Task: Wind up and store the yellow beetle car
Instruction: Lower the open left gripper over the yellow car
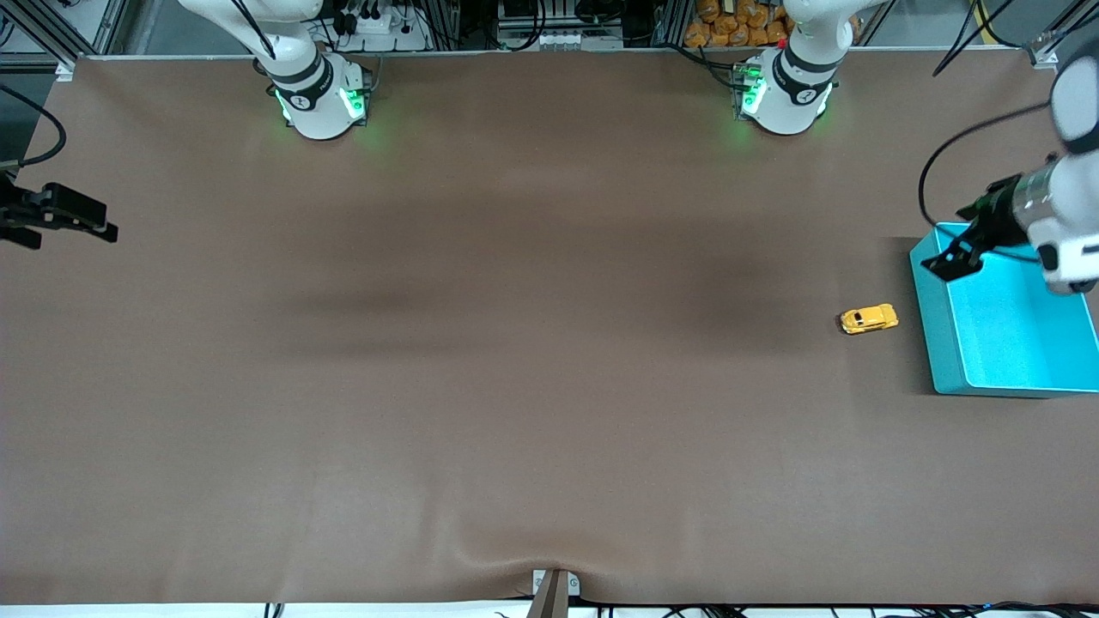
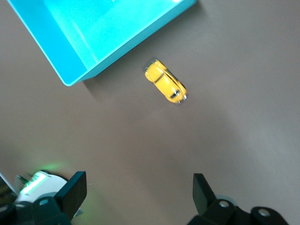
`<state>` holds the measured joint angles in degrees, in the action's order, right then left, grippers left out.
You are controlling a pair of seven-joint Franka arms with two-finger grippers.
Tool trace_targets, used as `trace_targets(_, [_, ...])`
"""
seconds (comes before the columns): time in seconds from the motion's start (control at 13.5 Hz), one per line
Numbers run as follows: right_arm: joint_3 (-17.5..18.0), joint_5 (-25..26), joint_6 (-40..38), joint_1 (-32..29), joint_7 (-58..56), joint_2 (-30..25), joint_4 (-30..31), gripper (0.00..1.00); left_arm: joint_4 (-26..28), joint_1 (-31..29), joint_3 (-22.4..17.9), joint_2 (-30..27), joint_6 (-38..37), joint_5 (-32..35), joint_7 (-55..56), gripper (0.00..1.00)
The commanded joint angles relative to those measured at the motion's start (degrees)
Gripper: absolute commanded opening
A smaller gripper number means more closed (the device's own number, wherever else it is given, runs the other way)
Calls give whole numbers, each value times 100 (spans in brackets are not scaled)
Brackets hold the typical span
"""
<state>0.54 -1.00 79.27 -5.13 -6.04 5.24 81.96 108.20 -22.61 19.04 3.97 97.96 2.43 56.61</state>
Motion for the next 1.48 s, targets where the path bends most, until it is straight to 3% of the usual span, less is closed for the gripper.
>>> trace_targets(0.0, [17, 22, -228, 29, 524, -172, -5, 100, 139, -60, 65, 322, 450, 144, 1095, 100])
trace_targets(0.22, [-1, 38, -210, 20, 525, -181, -13, 100, 340, -86, 65, 779, 662, 56, 1624, 100])
trace_targets(0.45, [8, 82, -202, 29, 525, -190, -13, 100, 1288, -95, 48, 719, 2011, 222, 2292, 100])
trace_targets(0.74, [8, 21, -210, 20, 534, -181, -22, 100, 1923, -77, 39, 937, 3332, 520, 2678, 100])
trace_targets(1.04, [8, 21, -175, -6, 525, -155, -22, 100, 1915, 2, 126, 1596, 3484, 2951, 5154, 100])
trace_targets(1.41, [8, 12, -35, 38, 525, -102, -101, 100, 1915, 55, 118, 1896, 3739, 3377, 5607, 100])
